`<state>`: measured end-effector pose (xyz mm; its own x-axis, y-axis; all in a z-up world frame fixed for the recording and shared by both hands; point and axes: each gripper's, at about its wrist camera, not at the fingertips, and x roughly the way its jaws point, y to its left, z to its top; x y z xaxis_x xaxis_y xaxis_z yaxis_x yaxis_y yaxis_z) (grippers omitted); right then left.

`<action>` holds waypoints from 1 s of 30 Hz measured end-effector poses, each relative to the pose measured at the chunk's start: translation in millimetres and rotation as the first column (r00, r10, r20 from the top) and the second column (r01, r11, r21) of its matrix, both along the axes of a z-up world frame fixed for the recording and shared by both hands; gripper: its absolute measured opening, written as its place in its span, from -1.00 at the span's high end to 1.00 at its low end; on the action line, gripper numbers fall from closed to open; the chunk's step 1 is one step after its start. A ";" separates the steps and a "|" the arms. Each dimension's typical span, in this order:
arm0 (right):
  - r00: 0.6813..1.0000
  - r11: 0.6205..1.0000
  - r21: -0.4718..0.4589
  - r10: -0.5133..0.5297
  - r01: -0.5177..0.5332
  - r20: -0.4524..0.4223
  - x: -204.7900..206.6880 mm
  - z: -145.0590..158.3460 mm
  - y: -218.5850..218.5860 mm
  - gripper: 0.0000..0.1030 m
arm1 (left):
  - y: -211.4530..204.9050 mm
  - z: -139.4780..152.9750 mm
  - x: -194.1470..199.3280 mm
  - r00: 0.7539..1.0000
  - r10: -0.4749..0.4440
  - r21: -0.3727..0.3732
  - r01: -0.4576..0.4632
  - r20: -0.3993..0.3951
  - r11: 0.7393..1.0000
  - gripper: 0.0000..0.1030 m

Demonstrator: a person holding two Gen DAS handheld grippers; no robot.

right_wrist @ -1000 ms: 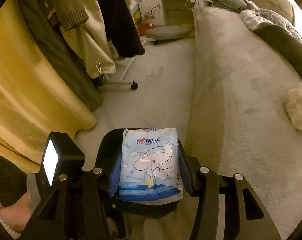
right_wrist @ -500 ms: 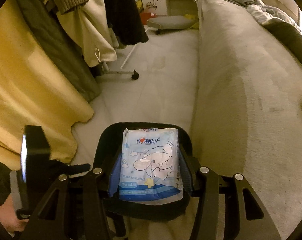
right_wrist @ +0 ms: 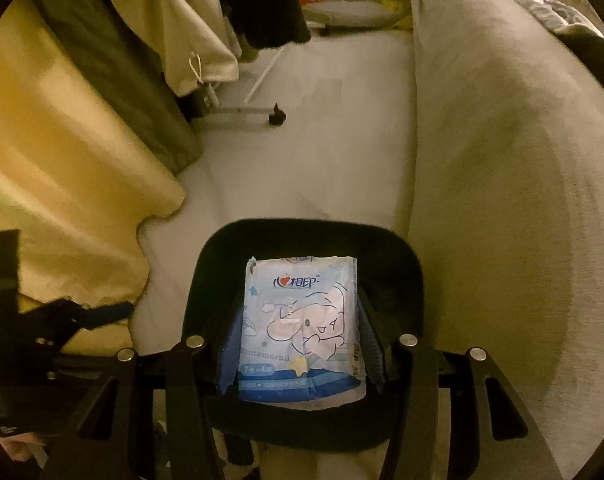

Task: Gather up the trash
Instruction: 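Carry both items over the black bin and open both tools to drop them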

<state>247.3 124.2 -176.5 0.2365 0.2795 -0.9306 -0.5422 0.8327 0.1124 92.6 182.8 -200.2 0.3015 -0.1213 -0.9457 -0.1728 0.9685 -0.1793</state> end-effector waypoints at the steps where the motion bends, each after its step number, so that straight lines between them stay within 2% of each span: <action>1: 1.000 1.000 -0.008 0.001 -0.001 -0.009 0.7 -4.0 2.1 0.00 | 1.5 2.7 -1.2 1.000 0.002 0.002 -0.002 0.010 1.000 -0.51; 6: 0.999 0.999 -0.036 0.009 -0.011 -0.043 2.2 -18.0 8.7 0.00 | 13.2 20.5 -8.4 0.995 0.016 0.025 -0.019 0.095 1.000 -0.54; 12: 0.997 0.997 -0.074 0.019 -0.025 -0.081 1.9 -35.9 17.0 0.00 | 26.1 52.0 -17.3 0.971 0.043 0.049 -0.056 0.235 0.997 -0.58; 16: 0.994 0.994 -0.101 0.026 -0.037 -0.105 -0.1 -49.0 20.2 0.00 | 32.1 80.2 -27.4 0.934 0.053 0.049 -0.075 0.354 0.996 -0.63; 21: 0.990 0.989 -0.140 0.018 -0.038 -0.142 -1.6 -67.1 15.9 -0.03 | 35.0 108.5 -28.5 0.891 0.054 0.051 -0.086 0.451 0.995 -0.73; 27: 0.989 0.989 -0.148 -0.003 -0.019 -0.148 -2.0 -75.1 10.2 -0.24 | 34.9 141.8 -29.9 0.840 0.072 0.036 -0.109 0.538 0.993 -0.80; 29: 0.988 0.992 -0.127 -0.015 -0.005 -0.156 -1.2 -76.4 7.0 -0.49 | 29.9 151.5 -30.7 0.826 0.044 0.063 -0.096 0.562 0.993 -0.81; 30: 0.987 0.993 -0.117 -0.022 0.003 -0.158 -1.3 -76.8 5.0 -0.51 | 26.7 155.2 -31.7 0.820 0.026 0.082 -0.089 0.571 0.993 -0.83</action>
